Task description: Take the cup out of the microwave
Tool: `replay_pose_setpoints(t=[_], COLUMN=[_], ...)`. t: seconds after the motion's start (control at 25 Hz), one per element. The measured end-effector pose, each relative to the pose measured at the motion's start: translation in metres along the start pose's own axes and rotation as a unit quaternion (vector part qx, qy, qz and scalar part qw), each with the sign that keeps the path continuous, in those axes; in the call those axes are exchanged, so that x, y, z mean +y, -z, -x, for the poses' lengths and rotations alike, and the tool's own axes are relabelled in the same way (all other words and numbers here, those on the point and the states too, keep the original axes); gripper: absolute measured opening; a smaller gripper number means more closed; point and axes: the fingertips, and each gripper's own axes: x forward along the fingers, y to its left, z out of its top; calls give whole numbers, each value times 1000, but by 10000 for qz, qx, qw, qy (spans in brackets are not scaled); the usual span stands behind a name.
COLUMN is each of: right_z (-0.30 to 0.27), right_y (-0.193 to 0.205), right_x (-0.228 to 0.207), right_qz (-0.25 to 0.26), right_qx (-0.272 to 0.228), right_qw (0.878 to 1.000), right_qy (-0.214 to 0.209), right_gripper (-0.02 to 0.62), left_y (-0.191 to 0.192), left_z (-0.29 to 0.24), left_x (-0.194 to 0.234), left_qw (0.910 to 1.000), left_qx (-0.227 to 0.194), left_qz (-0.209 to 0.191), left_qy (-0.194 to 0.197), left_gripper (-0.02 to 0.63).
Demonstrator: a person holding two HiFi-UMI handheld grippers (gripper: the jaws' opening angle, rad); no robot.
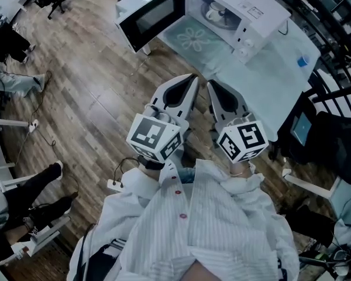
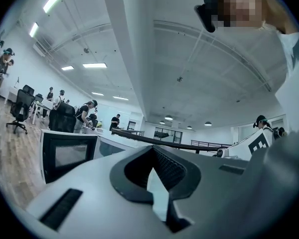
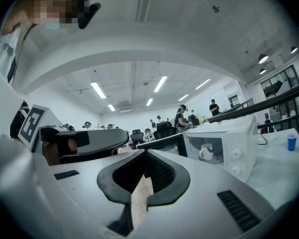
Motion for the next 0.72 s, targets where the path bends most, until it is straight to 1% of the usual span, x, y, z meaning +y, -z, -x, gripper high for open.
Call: replay_pose_setpoints(t=[0.24,0.4,0.72], right_z=[-61,-97,-149], right_y=[1,-1,3], right_x=[-4,-4,-1], right_qz=[-134,-75,-73], right_qx=[-8,12,46], right_qw=[9998,9998,9995], right_qy=[134,165,308], right_gripper=[38,38,38], left_y=[-9,-14,-19], left_z=[-16,-24,-35], left_x=[58,96,148], left_qw=[9999,9999,9994], left_qx=[28,37,79], left_qz=[20,24,28], left_qy=[101,149,337], left_gripper=[9,9,9])
